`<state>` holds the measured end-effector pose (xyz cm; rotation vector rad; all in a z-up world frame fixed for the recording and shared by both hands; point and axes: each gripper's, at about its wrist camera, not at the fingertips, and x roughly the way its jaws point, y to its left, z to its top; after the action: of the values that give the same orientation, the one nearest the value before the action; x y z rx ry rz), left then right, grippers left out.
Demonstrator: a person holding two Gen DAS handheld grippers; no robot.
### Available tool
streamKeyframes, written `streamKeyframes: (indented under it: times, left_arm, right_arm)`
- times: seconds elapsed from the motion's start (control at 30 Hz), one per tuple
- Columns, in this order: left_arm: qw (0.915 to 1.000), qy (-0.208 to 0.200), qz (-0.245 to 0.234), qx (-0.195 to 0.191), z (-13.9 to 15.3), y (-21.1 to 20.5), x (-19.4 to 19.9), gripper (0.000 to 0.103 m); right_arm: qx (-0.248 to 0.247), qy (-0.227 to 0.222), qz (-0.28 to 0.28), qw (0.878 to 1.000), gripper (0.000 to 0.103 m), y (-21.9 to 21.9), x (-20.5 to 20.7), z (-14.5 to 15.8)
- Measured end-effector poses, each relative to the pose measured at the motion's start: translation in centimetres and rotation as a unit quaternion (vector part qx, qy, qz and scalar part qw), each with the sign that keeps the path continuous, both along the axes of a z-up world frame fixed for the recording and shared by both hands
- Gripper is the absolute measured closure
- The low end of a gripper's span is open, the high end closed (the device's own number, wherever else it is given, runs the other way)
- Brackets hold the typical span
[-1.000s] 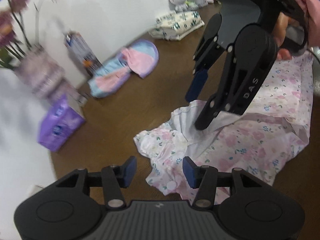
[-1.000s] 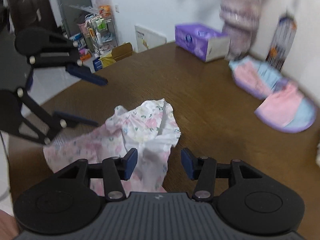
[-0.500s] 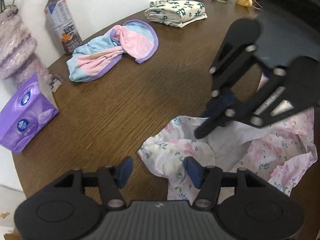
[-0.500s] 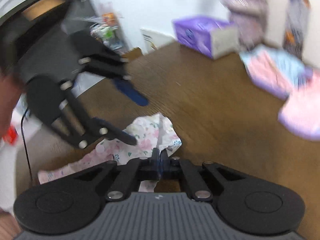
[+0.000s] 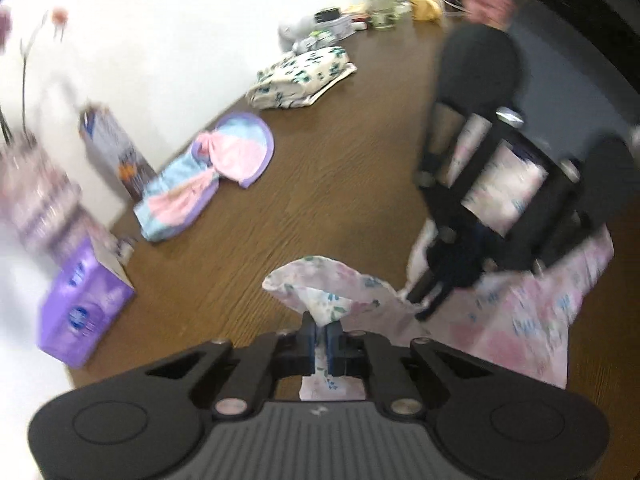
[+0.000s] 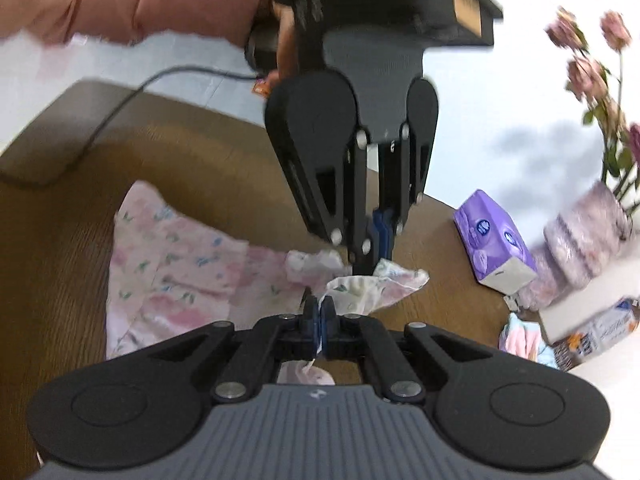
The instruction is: Fold clothes
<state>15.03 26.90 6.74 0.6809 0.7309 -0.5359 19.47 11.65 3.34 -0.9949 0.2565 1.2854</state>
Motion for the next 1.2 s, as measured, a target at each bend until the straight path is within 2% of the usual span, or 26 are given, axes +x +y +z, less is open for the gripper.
streamKeyframes:
  times: [0.07,0.17,0.23,0.27,0.3,0.33,0.43,0.47,0.5,0.53,0.57,0.63,0.67,0.73,0.83,0.97,1.0,1.03,1.07,1.13,1.2]
  left_arm:
    - [0.9987,-0.039,-0.004,0.033,-0.3,-1.0,-2.4,0.099]
    - [0.9917,-0.094,-0.011,0.087,-1.2,-2.3,-5.1,0.099]
    - [0.9845,-0.122,-0.017,0.125,-2.0,-3.2,-6.7,0.095]
    - [0.9824,-0.122,-0.023,0.139,-2.5,-3.5,-7.2,0.095]
    - [0.9806,-0.121,-0.029,0.151,-3.0,-3.8,-7.6,0.094]
    - [0.9790,-0.120,-0.035,0.161,-3.4,-4.0,-8.0,0.092]
    - [0.9769,-0.121,-0.041,0.172,-4.2,-4.5,-8.6,0.088]
    - [0.9775,-0.122,-0.039,0.168,-4.2,-4.5,-8.7,0.081]
    - [0.9785,-0.121,-0.037,0.162,-4.0,-4.6,-8.8,0.076]
    - [0.9798,-0.121,-0.035,0.156,-3.7,-4.6,-9.0,0.067]
    - [0.9811,-0.121,-0.033,0.147,-3.2,-4.5,-9.3,0.062]
    - [0.9840,-0.120,-0.029,0.128,-1.8,-4.4,-10.1,0.060]
    - [0.9856,-0.121,-0.025,0.116,-1.0,-4.1,-10.6,0.053]
    - [0.9887,-0.125,-0.006,0.083,0.6,-3.5,-11.3,0.048]
    - [0.9903,-0.129,0.047,0.018,2.6,-2.6,-10.9,0.047]
    - [0.9837,-0.113,0.125,-0.064,4.0,-1.8,-7.7,0.047]
    - [0.9821,-0.096,0.141,-0.081,3.9,-1.7,-6.8,0.048]
    - [0.9797,-0.078,0.156,-0.098,3.7,-1.5,-5.9,0.056]
    - [0.9773,-0.056,0.171,-0.112,3.5,-1.3,-5.0,0.076]
    - [0.9750,0.010,0.181,-0.129,2.3,-1.1,-4.0,0.101]
    - [0.9739,0.055,0.175,-0.133,1.2,-1.2,-4.2,0.100]
  right_arm:
    - [-0.007,-0.003,0.005,1.000,0.102,-0.2,-0.6,-0.3]
    - [-0.015,0.008,0.004,1.000,0.098,-0.6,-1.3,-0.5]
    - [-0.006,0.050,-0.005,0.999,0.094,-1.1,-1.0,0.1]
    - [0.001,0.072,-0.011,0.997,0.085,-1.5,-0.9,0.6]
    - [0.011,0.095,-0.020,0.995,0.072,-2.0,-0.6,1.1]
    - [0.026,0.121,-0.032,0.992,0.068,-2.4,-0.2,1.6]
    - [0.063,0.195,-0.081,0.976,0.066,-3.4,1.9,3.0]
    - [0.076,0.219,-0.099,0.968,0.066,-3.8,2.7,3.4]
    - [0.085,0.237,-0.118,0.961,0.067,-3.9,3.4,3.4]
    - [0.088,0.245,-0.138,0.956,0.067,-3.7,4.1,3.3]
    - [0.083,0.240,-0.153,0.955,0.071,-3.1,4.7,2.9]
    - [0.050,0.215,-0.184,0.958,0.075,-1.9,4.9,1.6]
    - [0.033,0.209,-0.193,0.958,0.078,-1.3,5.0,0.8]
    - [0.017,0.216,-0.187,0.958,0.083,-1.0,4.5,-0.1]
    - [0.006,0.184,-0.163,0.969,0.083,-1.2,2.7,-0.5]
    - [-0.004,0.125,-0.138,0.983,0.083,-1.1,0.9,-1.1]
    - [-0.005,0.109,-0.132,0.985,0.083,-1.1,0.4,-1.3]
    - [-0.007,0.093,-0.127,0.988,0.083,-1.1,0.0,-1.4]
    - [-0.008,0.081,-0.124,0.989,0.083,-1.1,-0.4,-1.5]
    - [-0.012,0.059,-0.117,0.991,0.083,-0.9,-0.8,-1.7]
    - [-0.014,0.043,-0.112,0.993,0.083,-0.8,-1.2,-2.0]
